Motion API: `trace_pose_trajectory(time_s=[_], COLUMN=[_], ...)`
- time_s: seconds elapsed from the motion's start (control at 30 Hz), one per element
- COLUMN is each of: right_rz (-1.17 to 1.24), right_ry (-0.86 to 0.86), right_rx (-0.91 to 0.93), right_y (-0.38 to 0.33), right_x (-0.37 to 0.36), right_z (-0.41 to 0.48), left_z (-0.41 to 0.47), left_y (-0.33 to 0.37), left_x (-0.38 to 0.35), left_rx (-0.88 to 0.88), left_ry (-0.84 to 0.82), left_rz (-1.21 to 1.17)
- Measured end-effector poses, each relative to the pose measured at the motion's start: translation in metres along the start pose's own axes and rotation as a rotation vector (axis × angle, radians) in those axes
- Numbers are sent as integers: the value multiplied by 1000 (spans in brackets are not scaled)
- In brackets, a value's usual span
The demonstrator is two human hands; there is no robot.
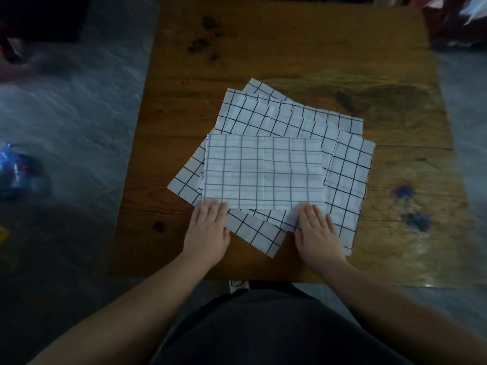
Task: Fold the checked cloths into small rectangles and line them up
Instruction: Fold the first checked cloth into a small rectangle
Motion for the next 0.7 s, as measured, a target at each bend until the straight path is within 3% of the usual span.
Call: trace_pose_trajectory(time_s=[0.17, 0.3, 0.7], right_rz=[7, -2, 95], right_ry=[-3, -29, 16], right_rx=[225, 263, -17], right_y=[-55, -61, 37], right_x=[1, 1, 3], right_z=[20, 31, -10], left_z=[3, 10, -1], left_y=[62, 64, -24], left_x=[4, -6, -12], left_rx=[-193, -165, -27], left_ry=[-19, -59, -59], left_rz=[7, 28, -1])
Point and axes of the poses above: each hand's wrist, its own z-axis towards the middle knuckle, its own x-axis out of the back of the hand, y = z × x, the point moved 3 cm from there along z, towards the middle knuckle, and after that the axes turned 10 degrees about x, right-handed, at the moved point
